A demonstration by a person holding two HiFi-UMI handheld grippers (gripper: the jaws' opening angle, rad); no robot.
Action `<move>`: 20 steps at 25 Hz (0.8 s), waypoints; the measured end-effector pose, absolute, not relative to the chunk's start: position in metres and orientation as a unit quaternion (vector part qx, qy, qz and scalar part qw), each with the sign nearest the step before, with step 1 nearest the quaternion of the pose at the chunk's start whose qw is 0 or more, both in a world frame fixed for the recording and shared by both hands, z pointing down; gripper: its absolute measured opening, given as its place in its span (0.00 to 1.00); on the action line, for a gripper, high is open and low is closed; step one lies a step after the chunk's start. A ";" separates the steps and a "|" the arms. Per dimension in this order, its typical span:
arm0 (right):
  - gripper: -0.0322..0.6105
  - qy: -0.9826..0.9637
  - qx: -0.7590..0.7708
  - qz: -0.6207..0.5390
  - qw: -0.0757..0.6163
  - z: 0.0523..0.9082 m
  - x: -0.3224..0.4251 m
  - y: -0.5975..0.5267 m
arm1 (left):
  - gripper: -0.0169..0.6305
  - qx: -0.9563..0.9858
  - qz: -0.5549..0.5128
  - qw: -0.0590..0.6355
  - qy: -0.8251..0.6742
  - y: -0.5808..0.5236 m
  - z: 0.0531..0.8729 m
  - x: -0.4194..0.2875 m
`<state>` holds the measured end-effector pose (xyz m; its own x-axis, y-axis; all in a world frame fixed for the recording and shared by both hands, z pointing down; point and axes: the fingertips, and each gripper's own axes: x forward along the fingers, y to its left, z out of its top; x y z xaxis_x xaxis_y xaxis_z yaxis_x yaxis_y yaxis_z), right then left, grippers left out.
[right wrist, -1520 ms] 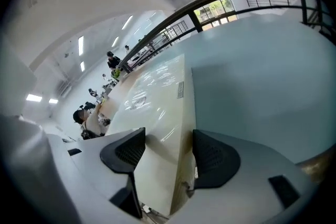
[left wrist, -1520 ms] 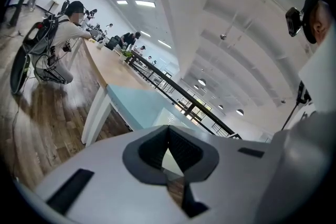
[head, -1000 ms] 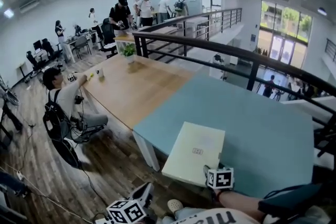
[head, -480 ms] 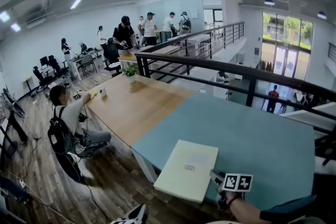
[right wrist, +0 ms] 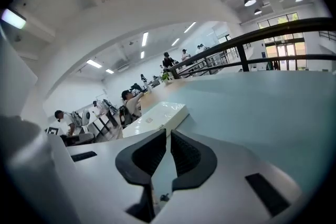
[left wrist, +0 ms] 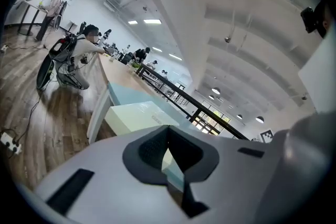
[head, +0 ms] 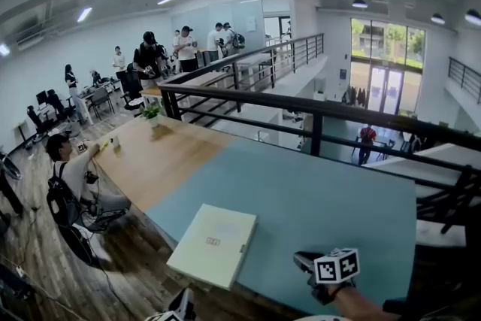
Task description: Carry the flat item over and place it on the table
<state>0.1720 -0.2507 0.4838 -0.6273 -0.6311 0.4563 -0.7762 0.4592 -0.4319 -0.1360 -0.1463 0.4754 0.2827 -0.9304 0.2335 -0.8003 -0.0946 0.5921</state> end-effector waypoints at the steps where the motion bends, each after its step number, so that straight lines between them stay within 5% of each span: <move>1: 0.13 -0.849 0.416 0.306 0.116 0.481 0.181 -0.250 | 0.03 0.732 -0.103 0.319 -0.593 -0.146 0.473 -0.129; 20: 0.11 -0.861 0.383 0.302 0.143 0.481 0.267 -0.221 | 0.03 0.709 -0.101 0.320 -0.620 -0.092 0.448 -0.020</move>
